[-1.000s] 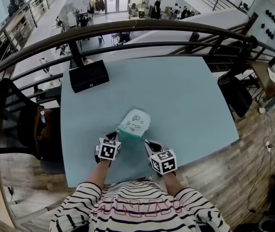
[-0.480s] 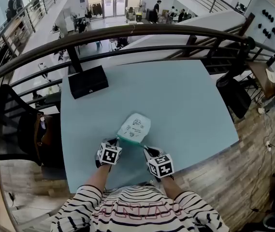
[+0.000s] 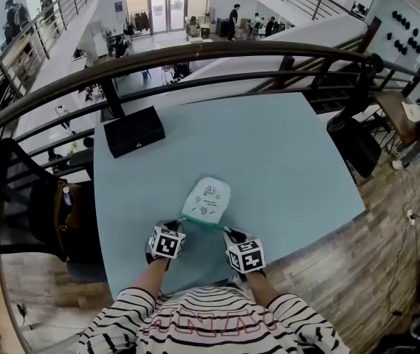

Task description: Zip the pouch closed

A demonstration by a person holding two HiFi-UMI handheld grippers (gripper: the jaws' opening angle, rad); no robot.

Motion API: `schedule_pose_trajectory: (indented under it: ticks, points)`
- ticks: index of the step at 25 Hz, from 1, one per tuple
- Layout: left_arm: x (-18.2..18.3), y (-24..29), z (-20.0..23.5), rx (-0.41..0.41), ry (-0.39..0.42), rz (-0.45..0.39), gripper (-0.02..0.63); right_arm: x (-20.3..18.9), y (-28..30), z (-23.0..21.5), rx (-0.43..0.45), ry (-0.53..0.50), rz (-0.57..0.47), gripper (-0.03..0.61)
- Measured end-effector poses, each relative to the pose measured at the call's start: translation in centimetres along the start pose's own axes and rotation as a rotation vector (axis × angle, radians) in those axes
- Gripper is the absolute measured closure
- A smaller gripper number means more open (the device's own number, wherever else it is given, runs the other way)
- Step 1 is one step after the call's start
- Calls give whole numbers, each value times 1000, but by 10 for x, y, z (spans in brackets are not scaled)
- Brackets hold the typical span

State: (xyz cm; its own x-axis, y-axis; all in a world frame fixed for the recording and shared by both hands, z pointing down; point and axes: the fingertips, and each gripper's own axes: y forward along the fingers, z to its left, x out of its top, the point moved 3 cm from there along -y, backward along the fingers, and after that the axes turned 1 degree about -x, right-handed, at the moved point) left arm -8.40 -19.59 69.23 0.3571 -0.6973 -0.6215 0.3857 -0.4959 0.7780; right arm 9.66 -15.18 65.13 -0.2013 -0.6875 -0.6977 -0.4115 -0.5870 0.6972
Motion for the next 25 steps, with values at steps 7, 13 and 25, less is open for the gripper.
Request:
schedule_pose_trajectory:
  ticks: [7,13,25]
  points:
    - [0,-30,2,-20,7,-71,586,6,-18,1,-64,68,-73,538]
    - [24,-70,2,-38,39,-201,586,31,-39,13,-104,89,-186,540]
    - [61,-151,-11,-101,87,-453,586,73,-83,63,-41,107,-378,541]
